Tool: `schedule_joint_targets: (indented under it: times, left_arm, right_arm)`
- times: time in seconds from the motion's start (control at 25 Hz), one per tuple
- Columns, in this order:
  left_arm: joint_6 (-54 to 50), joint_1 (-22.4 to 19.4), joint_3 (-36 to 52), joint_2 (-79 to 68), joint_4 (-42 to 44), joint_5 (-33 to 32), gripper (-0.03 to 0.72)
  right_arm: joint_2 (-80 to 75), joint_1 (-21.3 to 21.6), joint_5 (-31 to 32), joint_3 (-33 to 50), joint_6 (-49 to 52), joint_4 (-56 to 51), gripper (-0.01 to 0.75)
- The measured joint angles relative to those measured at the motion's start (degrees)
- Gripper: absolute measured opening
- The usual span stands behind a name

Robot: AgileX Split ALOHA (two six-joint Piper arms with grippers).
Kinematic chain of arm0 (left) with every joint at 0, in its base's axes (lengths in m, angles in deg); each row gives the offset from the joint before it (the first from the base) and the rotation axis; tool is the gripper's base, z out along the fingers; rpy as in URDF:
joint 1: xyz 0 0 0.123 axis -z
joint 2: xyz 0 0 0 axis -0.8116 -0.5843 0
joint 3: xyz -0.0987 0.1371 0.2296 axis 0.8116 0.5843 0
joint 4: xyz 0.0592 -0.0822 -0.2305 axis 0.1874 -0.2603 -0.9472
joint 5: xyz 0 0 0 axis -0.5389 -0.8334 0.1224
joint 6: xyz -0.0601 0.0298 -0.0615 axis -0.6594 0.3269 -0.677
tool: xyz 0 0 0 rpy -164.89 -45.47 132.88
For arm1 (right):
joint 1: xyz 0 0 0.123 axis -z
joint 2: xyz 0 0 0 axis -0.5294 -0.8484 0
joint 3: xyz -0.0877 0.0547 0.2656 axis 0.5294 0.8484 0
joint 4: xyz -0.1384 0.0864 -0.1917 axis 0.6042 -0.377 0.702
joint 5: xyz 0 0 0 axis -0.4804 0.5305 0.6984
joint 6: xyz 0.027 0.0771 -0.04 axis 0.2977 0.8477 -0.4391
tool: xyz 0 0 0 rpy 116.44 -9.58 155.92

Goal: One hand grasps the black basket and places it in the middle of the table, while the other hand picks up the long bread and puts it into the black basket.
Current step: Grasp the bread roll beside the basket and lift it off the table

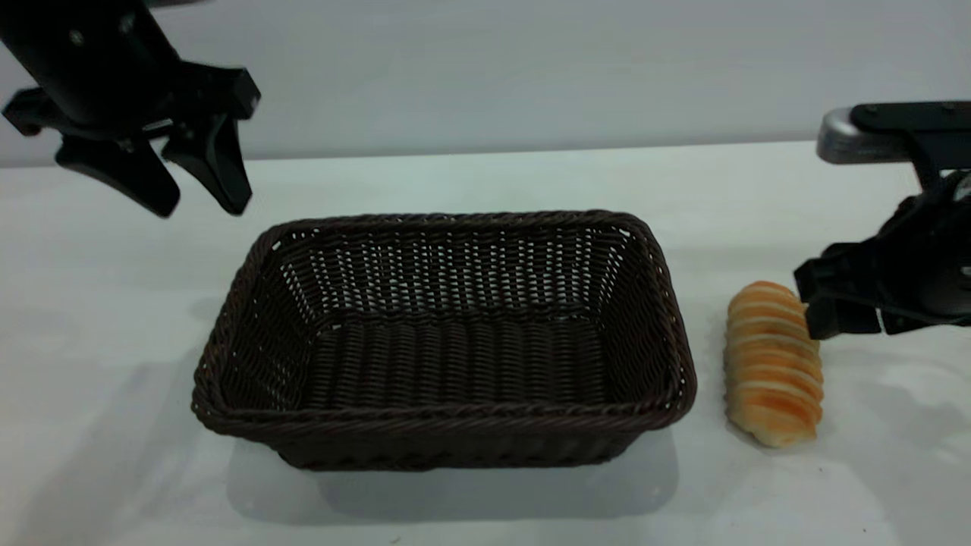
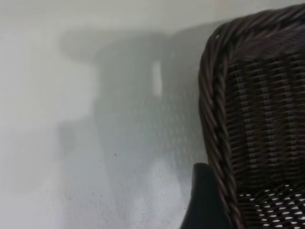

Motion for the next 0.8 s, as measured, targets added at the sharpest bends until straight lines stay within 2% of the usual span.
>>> schedule_joint_targets:
  times: [0.32,0.56,0.68,0.8]
  left_arm:
    - [0.0,0.0,0.0,3.2,0.0,-1.6,0.585]
    - [0.0,0.0,0.0,6.8,0.0,-2.6,0.585]
    - [0.0,0.0,0.0,9.1,-0.1,-3.2,0.585]
    - [0.0,0.0,0.0,11.6,-0.1,-3.7,0.585]
  right_arm:
    - [-6.3,-2.7,-0.8,-4.6,3.9,4.9,0.518]
    - [-11.9,-2.7,-3.9,-5.6,5.0,5.4,0.508]
    - [-13.1,-2.7,-4.7,-5.7,6.2,5.7,0.412]
    - [-13.2,-2.7,-4.8,-5.7,6.2,6.1,0.188]
